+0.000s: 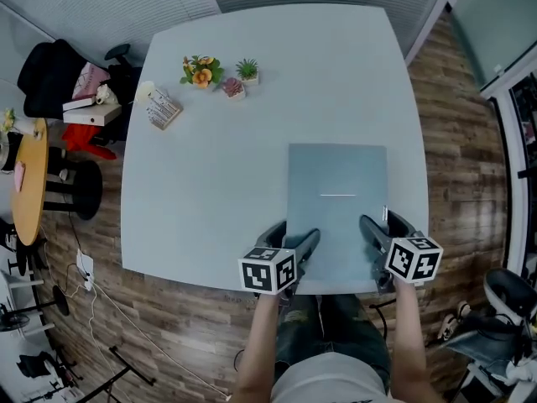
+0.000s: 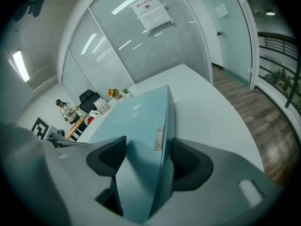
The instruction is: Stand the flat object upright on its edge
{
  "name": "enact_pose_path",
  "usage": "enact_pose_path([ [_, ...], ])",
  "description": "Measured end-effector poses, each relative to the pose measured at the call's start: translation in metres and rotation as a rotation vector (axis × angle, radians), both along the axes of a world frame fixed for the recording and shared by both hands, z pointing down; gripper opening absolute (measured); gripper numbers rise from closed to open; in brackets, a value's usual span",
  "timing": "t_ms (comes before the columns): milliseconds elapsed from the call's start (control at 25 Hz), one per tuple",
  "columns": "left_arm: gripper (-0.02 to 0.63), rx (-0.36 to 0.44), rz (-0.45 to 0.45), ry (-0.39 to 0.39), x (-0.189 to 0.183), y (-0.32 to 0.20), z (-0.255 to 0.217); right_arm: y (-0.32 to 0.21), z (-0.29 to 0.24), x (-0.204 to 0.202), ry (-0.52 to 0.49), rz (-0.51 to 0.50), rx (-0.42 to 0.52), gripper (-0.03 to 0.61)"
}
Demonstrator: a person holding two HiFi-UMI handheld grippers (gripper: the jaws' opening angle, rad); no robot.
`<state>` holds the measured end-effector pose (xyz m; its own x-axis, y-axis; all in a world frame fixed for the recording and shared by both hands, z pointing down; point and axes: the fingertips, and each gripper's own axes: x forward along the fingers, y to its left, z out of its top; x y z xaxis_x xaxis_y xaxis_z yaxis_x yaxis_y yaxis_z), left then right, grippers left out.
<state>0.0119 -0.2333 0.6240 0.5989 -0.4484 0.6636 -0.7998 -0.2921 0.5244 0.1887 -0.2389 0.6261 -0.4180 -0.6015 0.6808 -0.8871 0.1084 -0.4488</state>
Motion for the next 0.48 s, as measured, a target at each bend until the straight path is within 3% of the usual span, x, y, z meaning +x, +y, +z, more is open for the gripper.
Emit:
enact_pose_path([
  [480, 0.351, 0.201, 0.018, -0.044, -0.011, -0.033, -0.06, -0.035, -0.065, -0.012, 0.06, -0.067, 0.174, 0.318],
])
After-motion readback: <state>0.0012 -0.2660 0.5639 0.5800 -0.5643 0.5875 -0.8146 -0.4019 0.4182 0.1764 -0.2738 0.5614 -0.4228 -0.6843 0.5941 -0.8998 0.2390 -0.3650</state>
